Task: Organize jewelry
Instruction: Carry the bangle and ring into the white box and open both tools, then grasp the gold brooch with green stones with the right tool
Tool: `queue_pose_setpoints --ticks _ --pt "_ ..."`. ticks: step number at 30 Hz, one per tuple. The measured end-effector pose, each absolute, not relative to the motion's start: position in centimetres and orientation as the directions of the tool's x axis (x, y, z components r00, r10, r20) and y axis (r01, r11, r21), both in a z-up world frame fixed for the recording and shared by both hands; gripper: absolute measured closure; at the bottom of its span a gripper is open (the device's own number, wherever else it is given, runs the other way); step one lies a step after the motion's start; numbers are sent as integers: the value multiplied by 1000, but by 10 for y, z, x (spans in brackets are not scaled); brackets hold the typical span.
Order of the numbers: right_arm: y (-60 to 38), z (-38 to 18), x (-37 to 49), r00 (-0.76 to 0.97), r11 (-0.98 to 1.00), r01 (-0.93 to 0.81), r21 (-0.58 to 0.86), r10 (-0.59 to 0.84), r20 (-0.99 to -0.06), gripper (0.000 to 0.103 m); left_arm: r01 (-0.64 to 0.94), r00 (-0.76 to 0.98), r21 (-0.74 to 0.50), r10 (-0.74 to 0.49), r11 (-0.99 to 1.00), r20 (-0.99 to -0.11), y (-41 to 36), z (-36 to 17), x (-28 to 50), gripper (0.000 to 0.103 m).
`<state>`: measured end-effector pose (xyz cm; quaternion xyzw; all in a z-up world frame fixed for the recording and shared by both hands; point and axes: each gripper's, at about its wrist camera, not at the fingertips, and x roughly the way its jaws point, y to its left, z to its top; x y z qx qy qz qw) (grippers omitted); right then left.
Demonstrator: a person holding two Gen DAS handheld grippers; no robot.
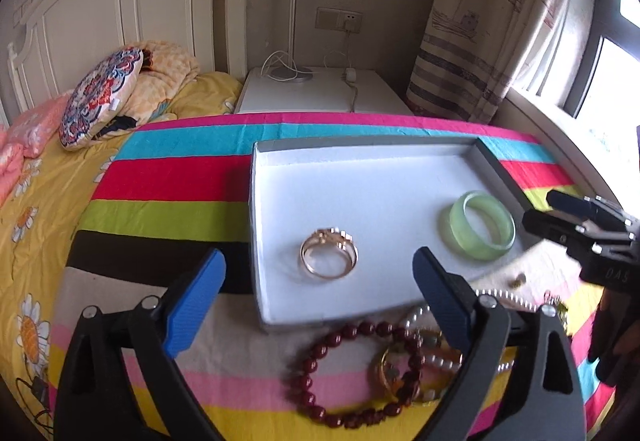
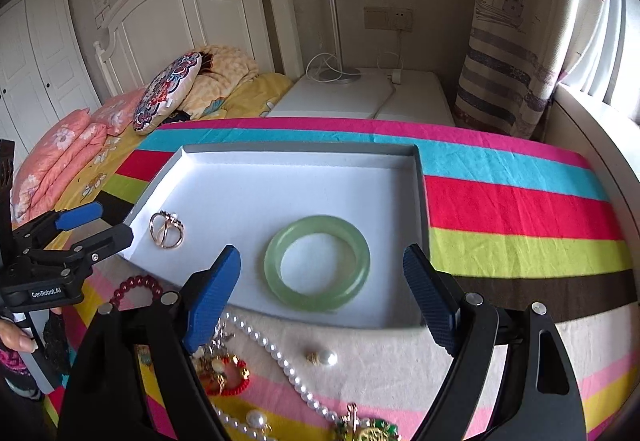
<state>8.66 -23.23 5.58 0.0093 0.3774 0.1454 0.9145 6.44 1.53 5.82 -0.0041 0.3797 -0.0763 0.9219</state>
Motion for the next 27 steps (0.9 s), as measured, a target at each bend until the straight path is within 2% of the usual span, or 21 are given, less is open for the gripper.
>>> queue_pose_setpoints --ticks 6,13,17,21,25,27 --pt "-260 49 57 692 969 -223 109 236 -682 21 208 696 28 -128 978 -707 8 49 31 5" --pt "-290 30 21 673 971 -184 150 236 -701 19 301 682 76 -158 951 -714 1 31 -2 5" --pt "-287 16 -5 645 969 -210 133 240 -726 17 328 669 103 -154 939 -727 -1 18 -14 4" --pt "-273 8 -26 626 961 -270 53 217 -749 17 347 672 117 -159 931 -724 -1 14 -24 4" --pt "-266 3 -31 597 951 -304 59 239 -766 17 329 681 117 -150 937 -717 1 14 -25 2" --pt "-263 -2 -31 584 950 -310 46 229 -779 23 310 682 127 -128 942 -720 1 13 -25 2"
